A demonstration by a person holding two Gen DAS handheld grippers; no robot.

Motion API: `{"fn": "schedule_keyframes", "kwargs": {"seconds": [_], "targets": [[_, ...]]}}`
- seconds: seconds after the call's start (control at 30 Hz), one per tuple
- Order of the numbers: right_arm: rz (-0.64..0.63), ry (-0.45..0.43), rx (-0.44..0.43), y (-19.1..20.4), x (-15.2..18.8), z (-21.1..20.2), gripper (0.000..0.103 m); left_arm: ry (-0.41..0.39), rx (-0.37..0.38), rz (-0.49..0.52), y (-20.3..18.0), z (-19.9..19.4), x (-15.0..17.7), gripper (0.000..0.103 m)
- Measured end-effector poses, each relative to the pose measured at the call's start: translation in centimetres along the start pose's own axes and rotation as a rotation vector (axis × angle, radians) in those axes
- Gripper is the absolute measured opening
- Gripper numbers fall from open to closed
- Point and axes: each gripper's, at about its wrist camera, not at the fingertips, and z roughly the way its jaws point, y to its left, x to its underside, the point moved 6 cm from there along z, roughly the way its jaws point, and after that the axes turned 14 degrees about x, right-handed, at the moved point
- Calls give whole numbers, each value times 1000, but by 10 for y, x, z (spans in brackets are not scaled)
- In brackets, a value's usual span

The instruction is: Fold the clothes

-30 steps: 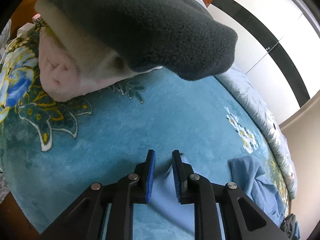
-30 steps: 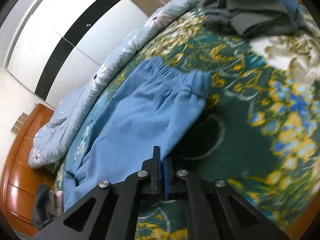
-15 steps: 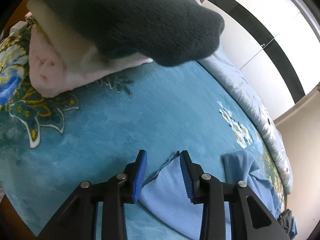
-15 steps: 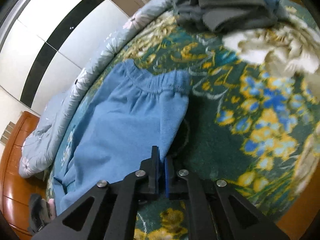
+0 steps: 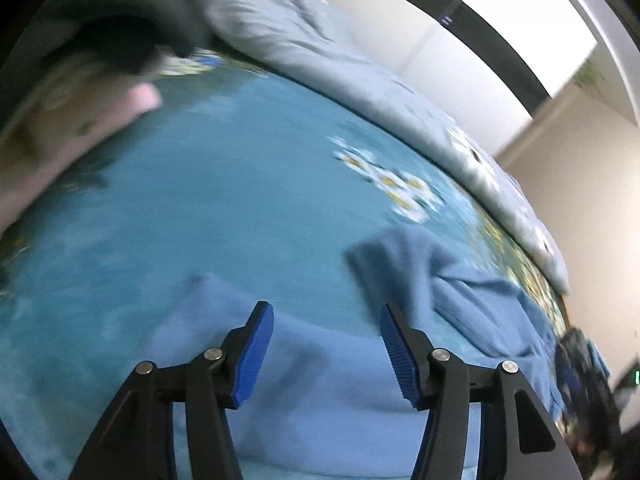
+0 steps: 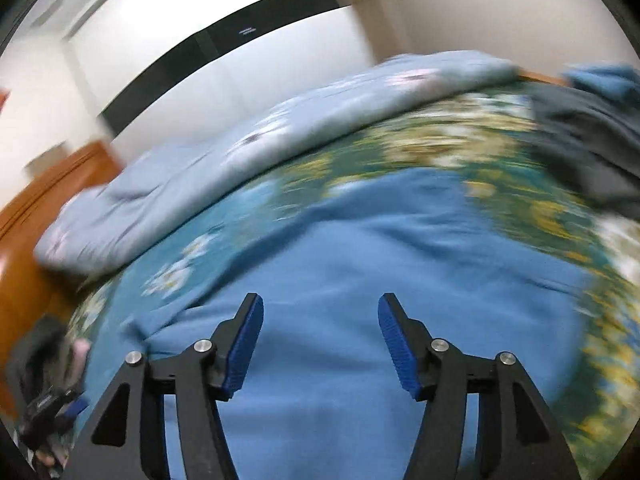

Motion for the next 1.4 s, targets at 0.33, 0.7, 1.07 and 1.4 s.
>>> {"fn": "schedule_keyframes", "kwargs": {"seconds": [0.33,0.7,1.07,1.4], "targets": [[-200,-88,-225,98,0,37,98,236,-59,214,-55,86,8,65],[-218,-147,-242,87,8,24,102,312,-104,254,-60,110,-3,6],[-103,-101,-220,66,4,41,102,98,33,-39,-32,76,-135,6],[-117,-69,-197,67,9,52,102,169,31,-317,48,152,-172,6]]}}
